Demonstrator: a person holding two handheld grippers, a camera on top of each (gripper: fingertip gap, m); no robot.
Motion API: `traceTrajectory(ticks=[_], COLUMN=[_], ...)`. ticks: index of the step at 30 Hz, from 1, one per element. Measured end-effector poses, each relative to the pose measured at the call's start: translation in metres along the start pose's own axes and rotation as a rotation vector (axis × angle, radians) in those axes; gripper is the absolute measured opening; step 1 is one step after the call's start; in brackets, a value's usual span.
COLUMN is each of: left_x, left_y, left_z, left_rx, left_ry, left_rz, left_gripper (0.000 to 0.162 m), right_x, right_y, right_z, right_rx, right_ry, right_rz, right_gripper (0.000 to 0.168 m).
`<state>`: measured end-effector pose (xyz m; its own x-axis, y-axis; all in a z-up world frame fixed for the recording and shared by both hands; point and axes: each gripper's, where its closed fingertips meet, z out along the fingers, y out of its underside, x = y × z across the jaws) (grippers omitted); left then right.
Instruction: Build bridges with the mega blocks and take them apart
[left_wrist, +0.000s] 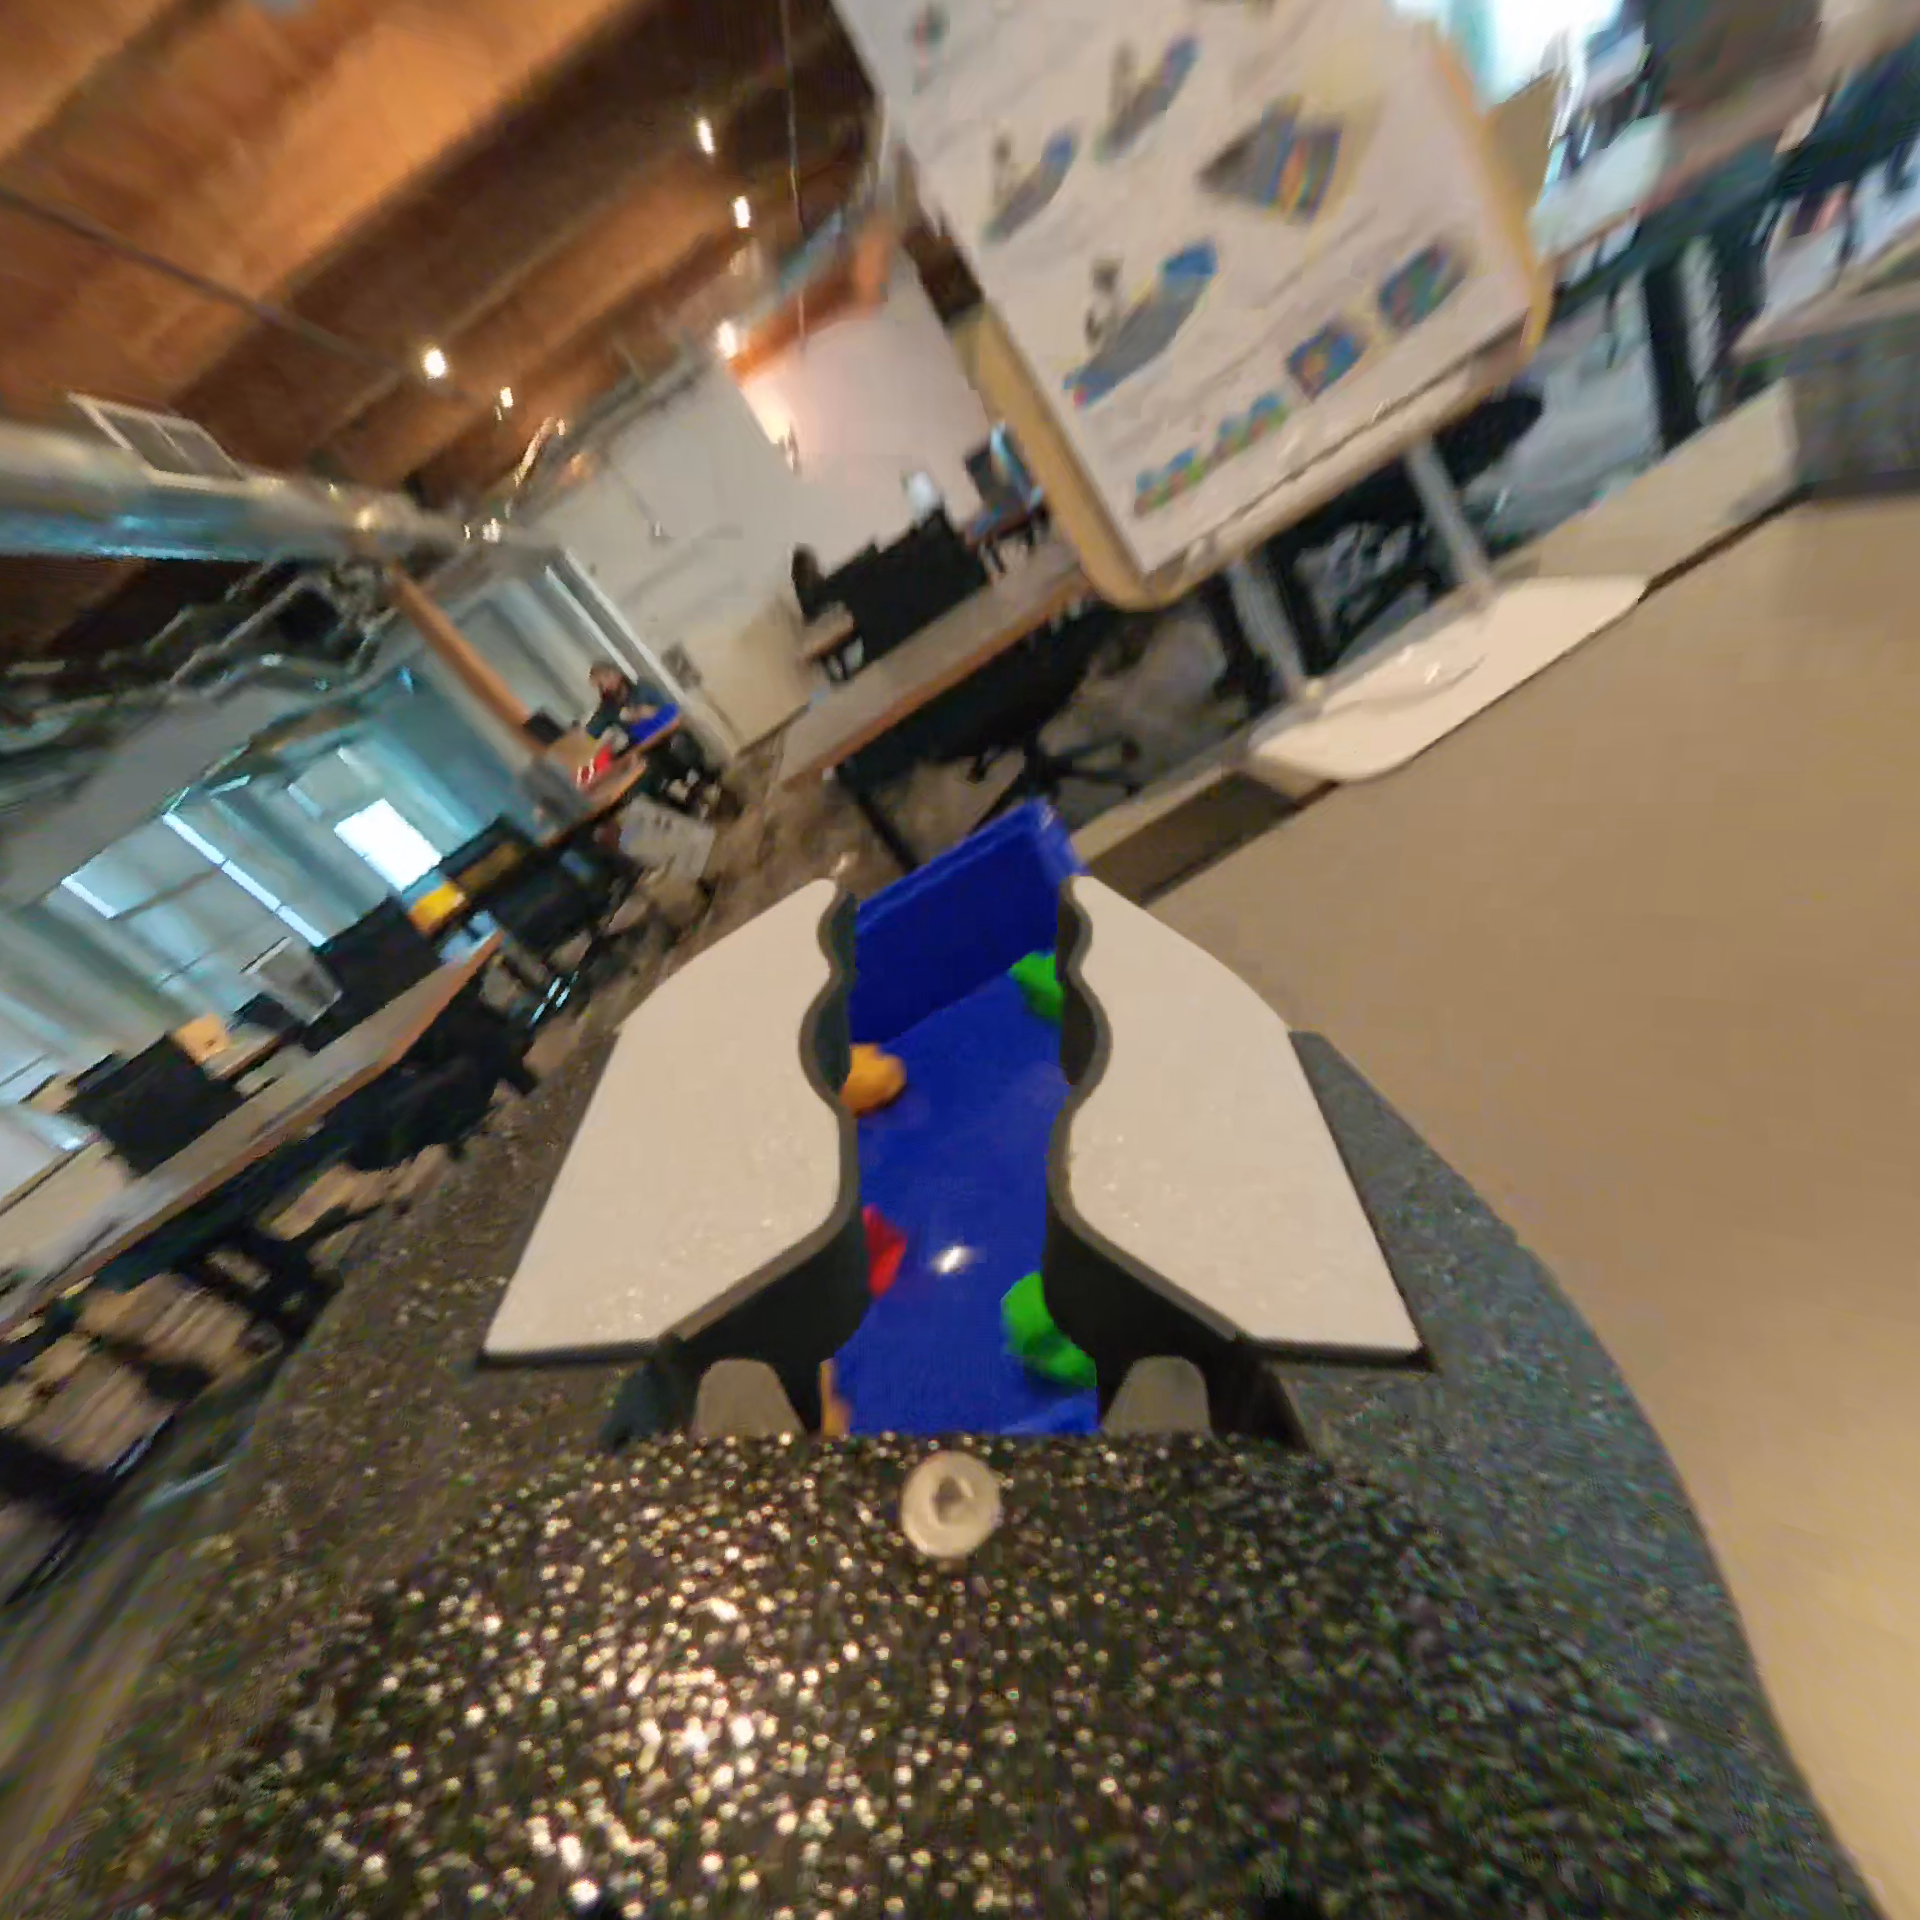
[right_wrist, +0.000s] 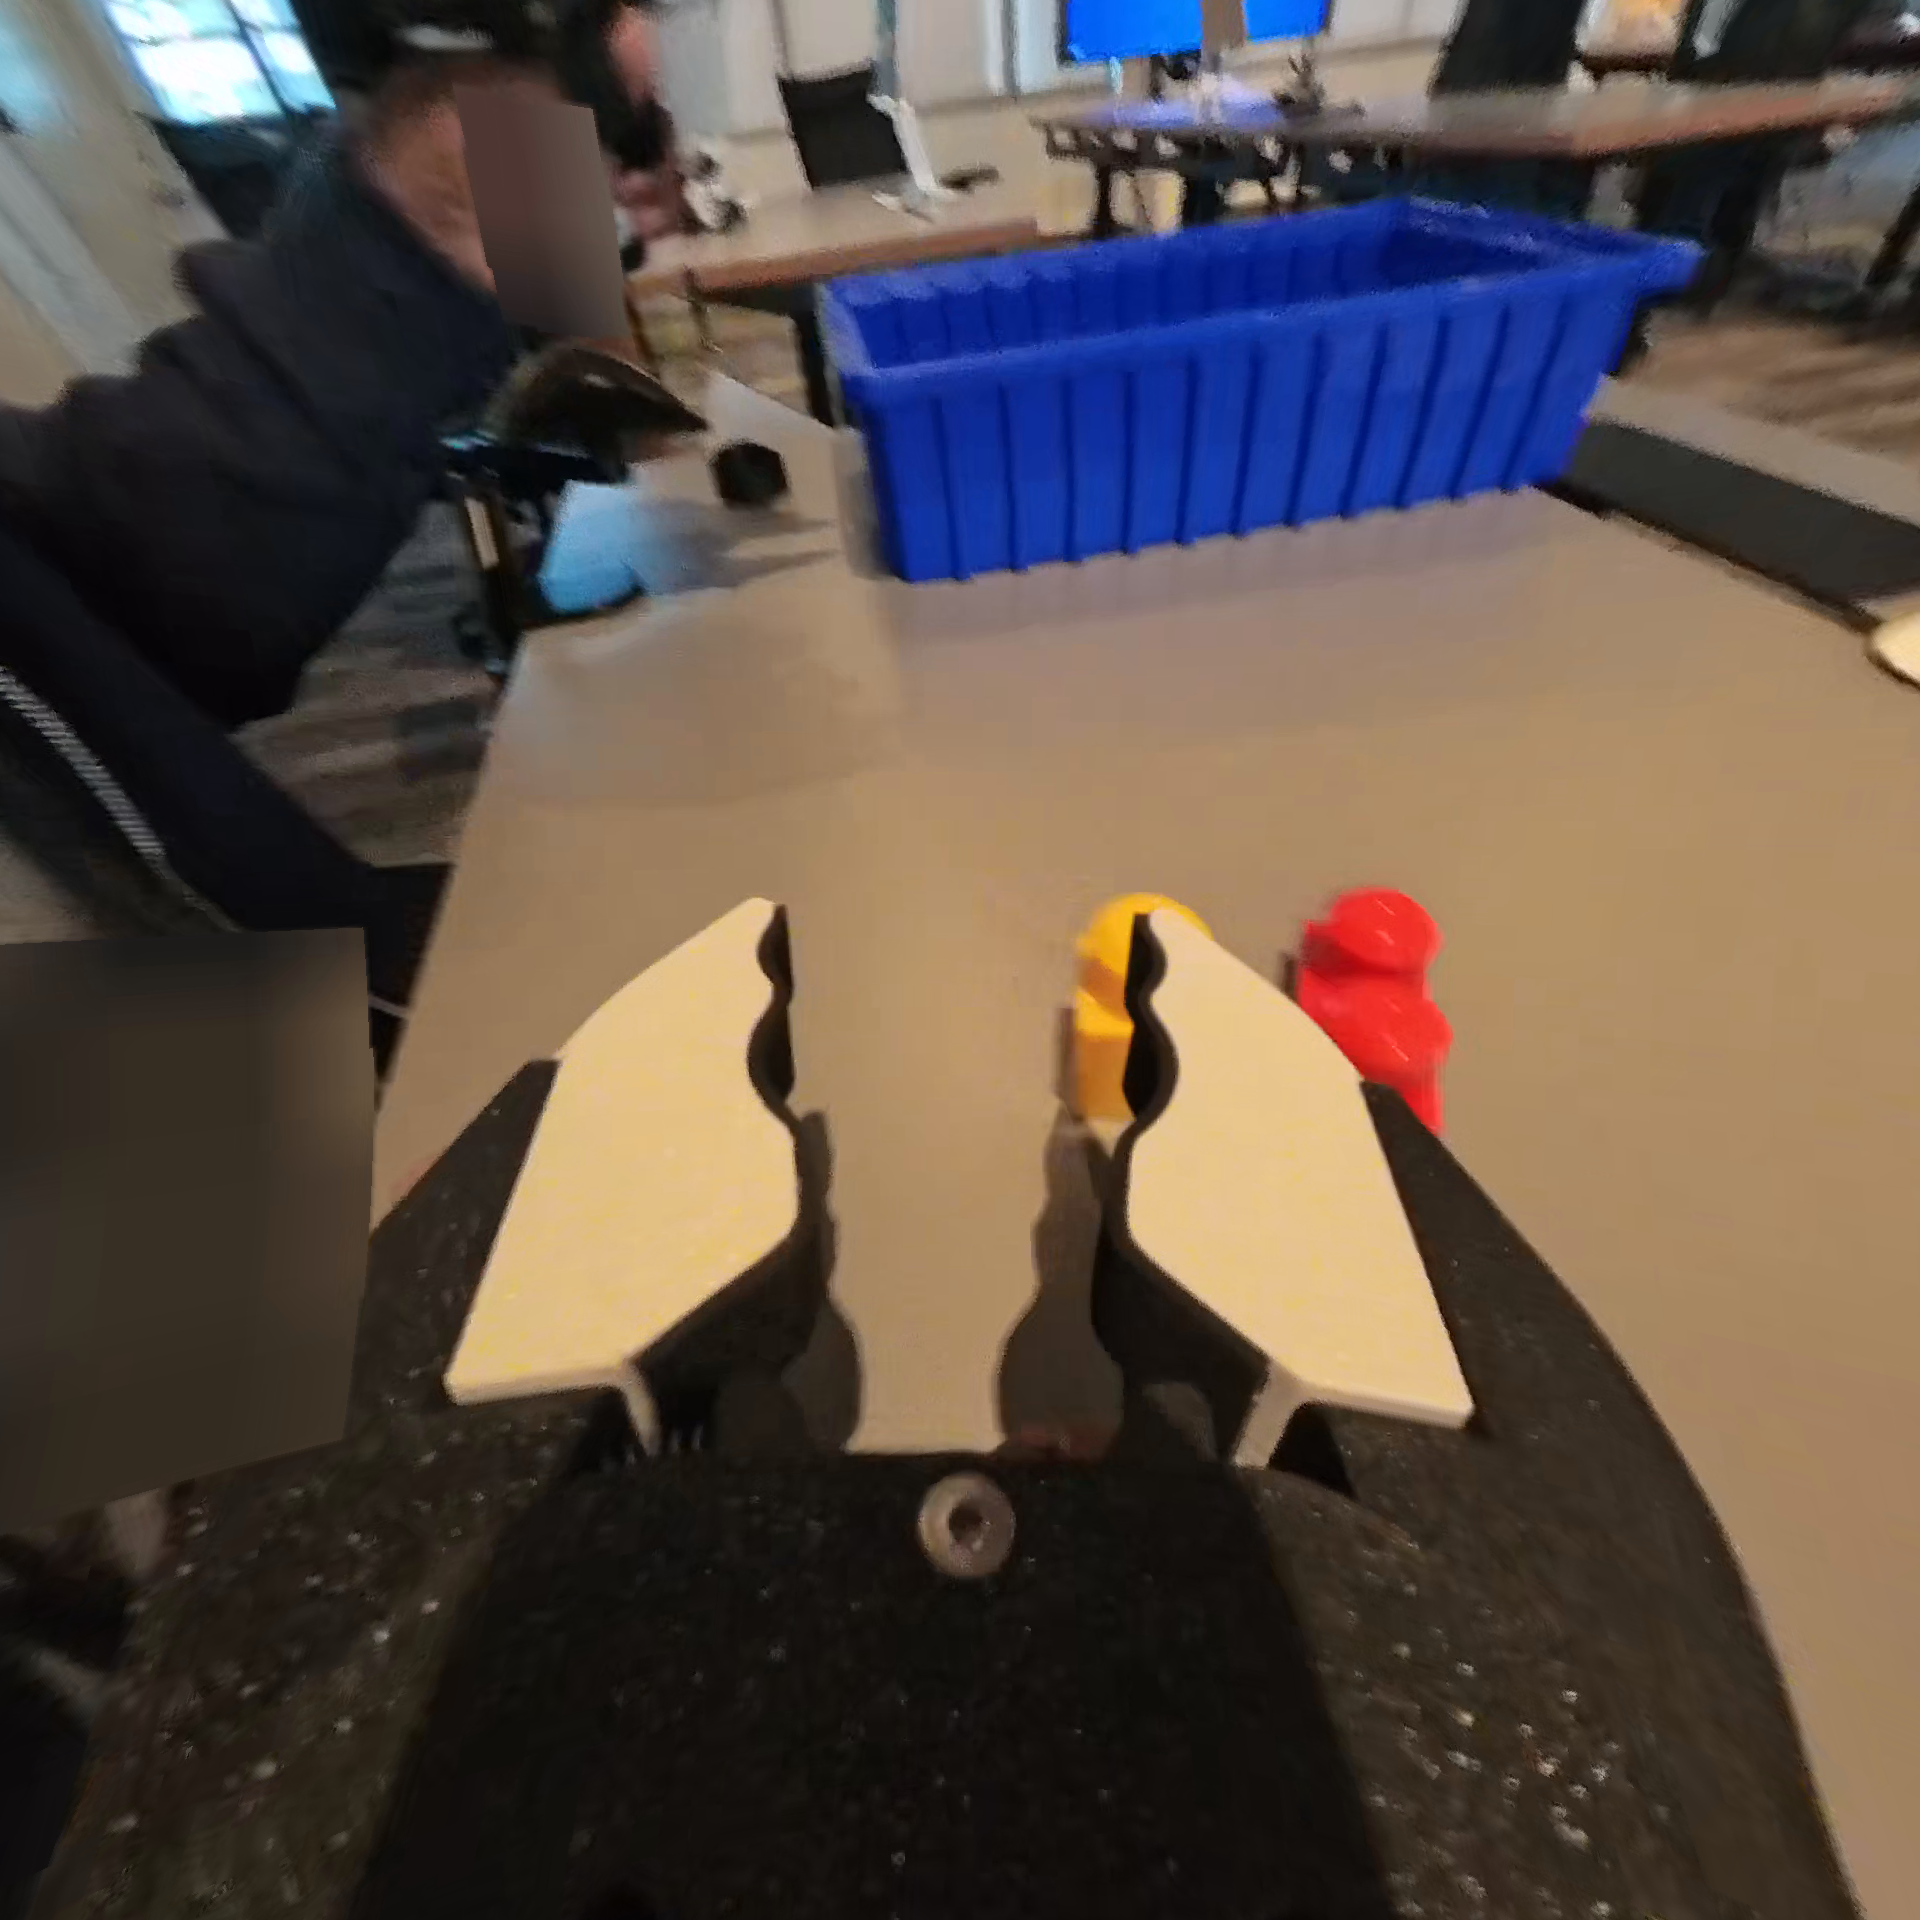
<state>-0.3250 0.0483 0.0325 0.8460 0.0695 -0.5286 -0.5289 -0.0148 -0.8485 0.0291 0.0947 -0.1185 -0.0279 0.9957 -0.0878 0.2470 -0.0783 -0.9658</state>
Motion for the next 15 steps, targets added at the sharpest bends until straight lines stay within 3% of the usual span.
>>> traceTrajectory(ticks=[3, 6, 12, 15], left_x=[-0.033, -0.04, -0.016, -0.003], left_y=[0.023, 0.053, 0.12, 0.159], left_z=[0.01, 0.045, 0.167, 0.22], left_rx=[-0.159, -0.314, -0.626, -0.769], left_ry=[0.084, 0.239, 0.478, 0.516], left_rz=[0.103, 0.092, -0.383, -0.456], left_gripper=[0.037, 0.04, 0.04, 0.037], right_x=[-0.036, -0.07, -0.115, -0.124], right_y=[-0.013, -0.014, 0.003, 0.012], right_z=[0.016, 0.049, 0.107, 0.116], right_rx=[0.022, -0.017, -0.131, -0.184], right_ry=[-0.131, -0.268, -0.464, -0.504], right_rz=[-0.021, -0.004, -0.048, -0.054], right_gripper=[0.057, 0.055, 0.053, 0.051])
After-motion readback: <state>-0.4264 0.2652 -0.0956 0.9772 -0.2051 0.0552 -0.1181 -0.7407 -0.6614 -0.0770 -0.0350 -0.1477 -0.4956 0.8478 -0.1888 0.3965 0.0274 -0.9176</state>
